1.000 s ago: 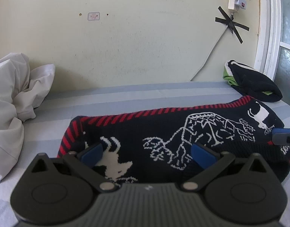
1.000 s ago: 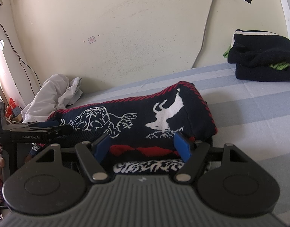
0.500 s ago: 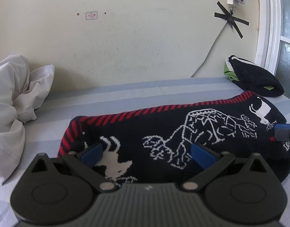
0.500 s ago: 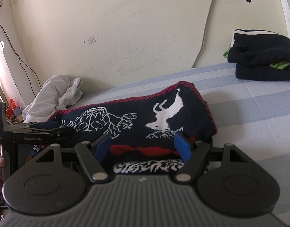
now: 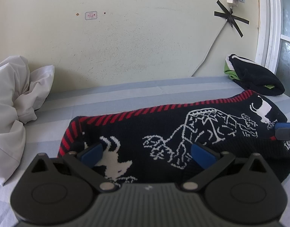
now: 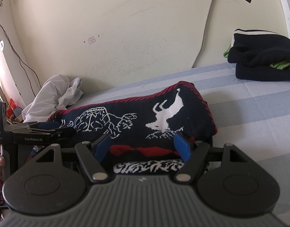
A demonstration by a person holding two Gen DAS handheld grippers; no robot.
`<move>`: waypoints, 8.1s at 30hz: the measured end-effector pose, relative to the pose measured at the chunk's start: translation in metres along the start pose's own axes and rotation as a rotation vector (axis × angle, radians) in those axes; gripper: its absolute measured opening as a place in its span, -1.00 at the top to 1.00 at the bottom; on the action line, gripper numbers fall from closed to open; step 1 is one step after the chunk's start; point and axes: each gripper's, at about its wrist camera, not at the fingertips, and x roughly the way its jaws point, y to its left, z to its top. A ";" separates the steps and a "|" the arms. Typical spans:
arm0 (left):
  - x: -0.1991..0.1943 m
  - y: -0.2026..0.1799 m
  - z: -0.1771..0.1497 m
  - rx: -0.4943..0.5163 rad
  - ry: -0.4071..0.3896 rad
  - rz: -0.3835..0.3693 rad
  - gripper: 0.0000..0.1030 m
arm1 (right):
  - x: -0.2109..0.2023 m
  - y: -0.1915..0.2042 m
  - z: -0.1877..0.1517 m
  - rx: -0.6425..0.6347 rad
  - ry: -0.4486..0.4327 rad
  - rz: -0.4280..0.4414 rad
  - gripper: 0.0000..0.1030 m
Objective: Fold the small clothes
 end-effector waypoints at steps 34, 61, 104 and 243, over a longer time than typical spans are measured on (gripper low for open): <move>0.002 0.000 0.001 0.018 0.014 0.016 -1.00 | 0.000 0.001 0.000 -0.007 0.001 -0.004 -0.47; 0.002 -0.001 0.001 0.019 0.014 0.016 -1.00 | 0.000 0.002 0.000 -0.011 0.003 -0.007 -0.47; 0.002 -0.001 0.001 0.020 0.014 0.018 -1.00 | 0.000 0.003 0.000 -0.012 0.002 -0.008 -0.47; -0.036 0.111 -0.048 -0.391 0.061 -0.169 -1.00 | 0.090 0.091 0.012 0.147 0.242 0.397 -0.77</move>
